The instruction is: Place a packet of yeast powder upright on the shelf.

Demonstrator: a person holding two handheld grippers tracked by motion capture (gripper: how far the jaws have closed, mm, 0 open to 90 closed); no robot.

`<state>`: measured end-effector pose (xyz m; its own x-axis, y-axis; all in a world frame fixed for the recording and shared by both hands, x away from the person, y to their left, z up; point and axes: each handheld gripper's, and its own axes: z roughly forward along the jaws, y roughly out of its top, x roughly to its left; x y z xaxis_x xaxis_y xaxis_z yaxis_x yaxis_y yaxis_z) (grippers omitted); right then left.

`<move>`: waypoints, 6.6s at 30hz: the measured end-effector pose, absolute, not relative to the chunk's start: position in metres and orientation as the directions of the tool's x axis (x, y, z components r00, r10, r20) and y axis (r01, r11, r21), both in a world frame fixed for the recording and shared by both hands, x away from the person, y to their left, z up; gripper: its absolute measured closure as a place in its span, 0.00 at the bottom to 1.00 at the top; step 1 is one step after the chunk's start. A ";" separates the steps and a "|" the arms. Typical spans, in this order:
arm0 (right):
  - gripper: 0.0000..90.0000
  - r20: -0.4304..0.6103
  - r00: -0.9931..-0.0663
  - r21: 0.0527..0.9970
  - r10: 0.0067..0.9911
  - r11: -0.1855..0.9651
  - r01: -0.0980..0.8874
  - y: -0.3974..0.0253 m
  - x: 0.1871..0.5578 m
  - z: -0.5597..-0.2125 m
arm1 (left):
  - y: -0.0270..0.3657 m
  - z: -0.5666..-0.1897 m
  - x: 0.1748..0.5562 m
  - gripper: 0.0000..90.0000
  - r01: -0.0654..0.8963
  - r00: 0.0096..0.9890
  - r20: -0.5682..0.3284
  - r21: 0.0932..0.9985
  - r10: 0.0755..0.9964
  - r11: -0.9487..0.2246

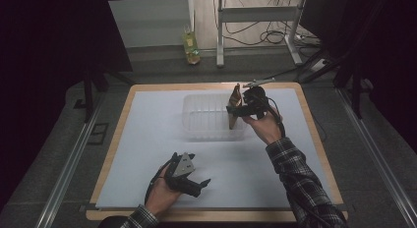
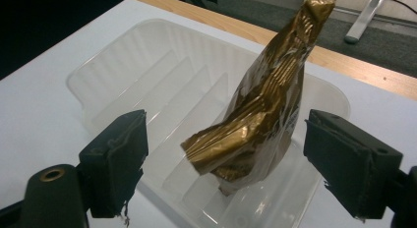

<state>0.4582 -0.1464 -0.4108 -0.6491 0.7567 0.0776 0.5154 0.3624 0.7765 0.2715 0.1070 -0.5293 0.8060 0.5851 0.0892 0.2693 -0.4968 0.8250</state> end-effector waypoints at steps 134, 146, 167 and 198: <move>0.01 -0.048 -0.832 0.778 0.552 0.543 0.315 -0.200 0.331 -0.469 | 0.114 -0.526 0.272 0.03 0.281 0.784 0.077 0.840 0.616 -0.463; 0.01 -0.047 -0.830 0.787 0.556 0.533 0.312 -0.211 0.319 -0.468 | 0.117 -0.524 0.273 0.03 0.289 0.777 0.074 0.840 0.625 -0.460; 0.01 -0.049 -0.783 0.788 0.620 0.506 0.351 -0.246 0.299 -0.476 | 0.123 -0.523 0.274 0.03 0.309 0.767 0.062 0.836 0.639 -0.453; 0.01 -0.091 -0.727 0.729 0.681 0.543 0.418 -0.282 0.277 -0.501 | 0.120 -0.528 0.274 0.03 0.316 0.773 0.071 0.819 0.630 -0.479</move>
